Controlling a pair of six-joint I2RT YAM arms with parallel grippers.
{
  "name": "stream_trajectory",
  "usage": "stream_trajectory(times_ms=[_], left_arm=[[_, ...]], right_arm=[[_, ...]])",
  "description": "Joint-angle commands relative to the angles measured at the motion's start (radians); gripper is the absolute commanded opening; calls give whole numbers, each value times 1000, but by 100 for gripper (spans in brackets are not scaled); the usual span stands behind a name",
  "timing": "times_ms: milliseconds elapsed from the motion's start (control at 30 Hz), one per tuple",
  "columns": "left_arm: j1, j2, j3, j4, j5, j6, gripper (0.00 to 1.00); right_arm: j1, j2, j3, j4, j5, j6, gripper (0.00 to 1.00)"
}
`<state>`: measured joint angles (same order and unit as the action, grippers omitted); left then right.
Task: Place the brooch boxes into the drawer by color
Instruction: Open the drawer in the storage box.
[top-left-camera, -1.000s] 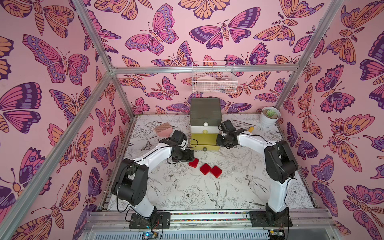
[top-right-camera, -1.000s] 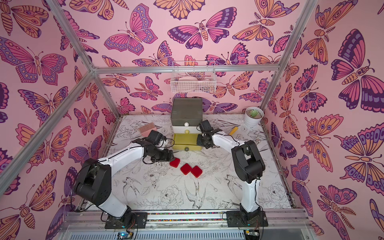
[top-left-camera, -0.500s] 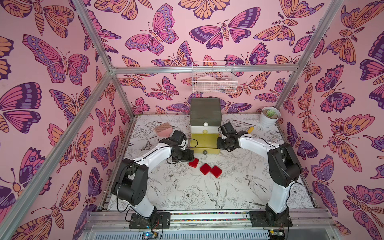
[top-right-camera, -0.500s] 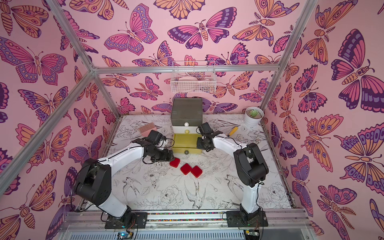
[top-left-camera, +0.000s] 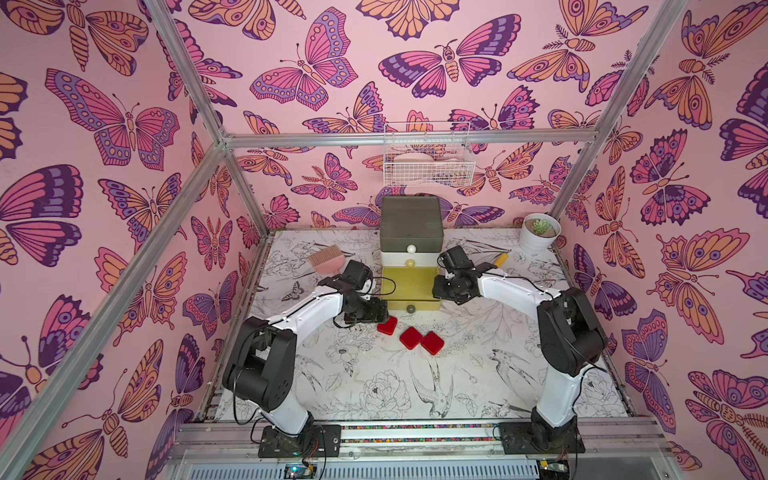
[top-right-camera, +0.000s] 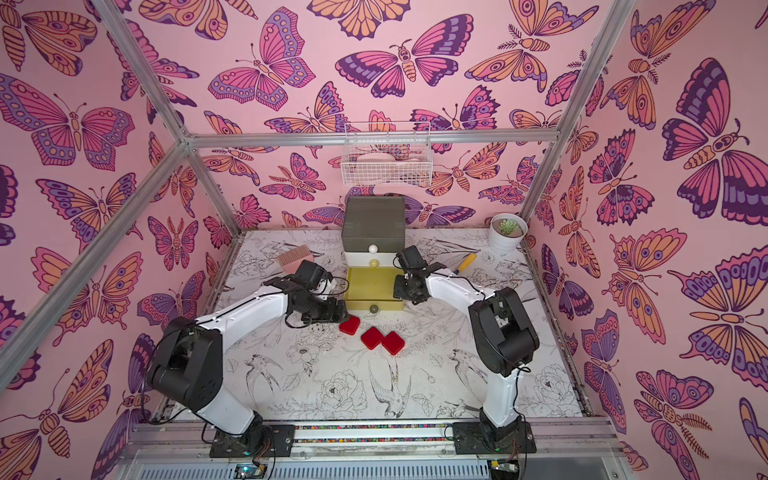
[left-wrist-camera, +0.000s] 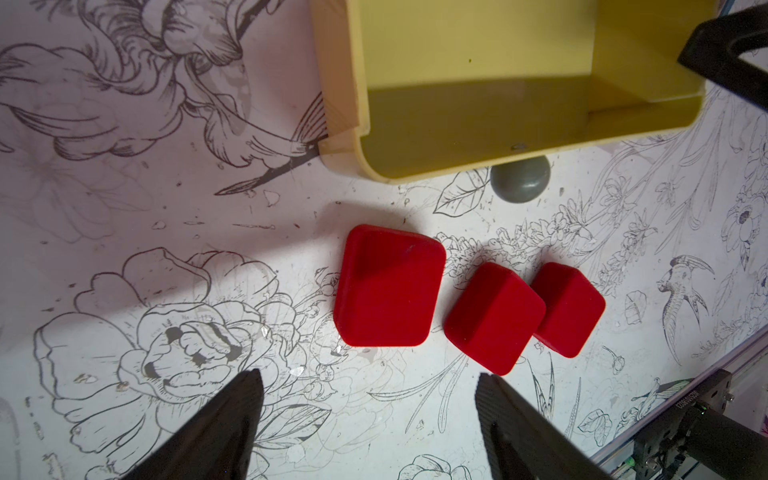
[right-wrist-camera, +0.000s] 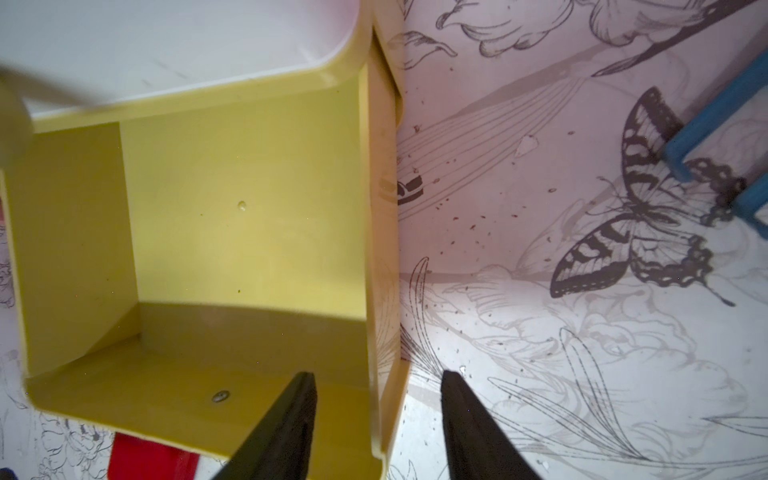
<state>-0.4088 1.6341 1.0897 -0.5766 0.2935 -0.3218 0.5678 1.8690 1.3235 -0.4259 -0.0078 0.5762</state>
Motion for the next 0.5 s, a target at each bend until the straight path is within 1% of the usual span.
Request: stream_trajectory(times_ms=[0,200,333,467], left_arm=[[-12,24,6,-17,-15,17,86],[-46,82,26,-14,-51,31,84],[-89,119,57,-15,-98,67,81],[-106,146,62,-15,-117,75,80]], right_arm=[[8,-64,3,3,28,11,57],[9,-103,9,-10,60,4,58],[4,-110,1,-19,62,8,59],[-3,-123,-15,-16,61,5,59]])
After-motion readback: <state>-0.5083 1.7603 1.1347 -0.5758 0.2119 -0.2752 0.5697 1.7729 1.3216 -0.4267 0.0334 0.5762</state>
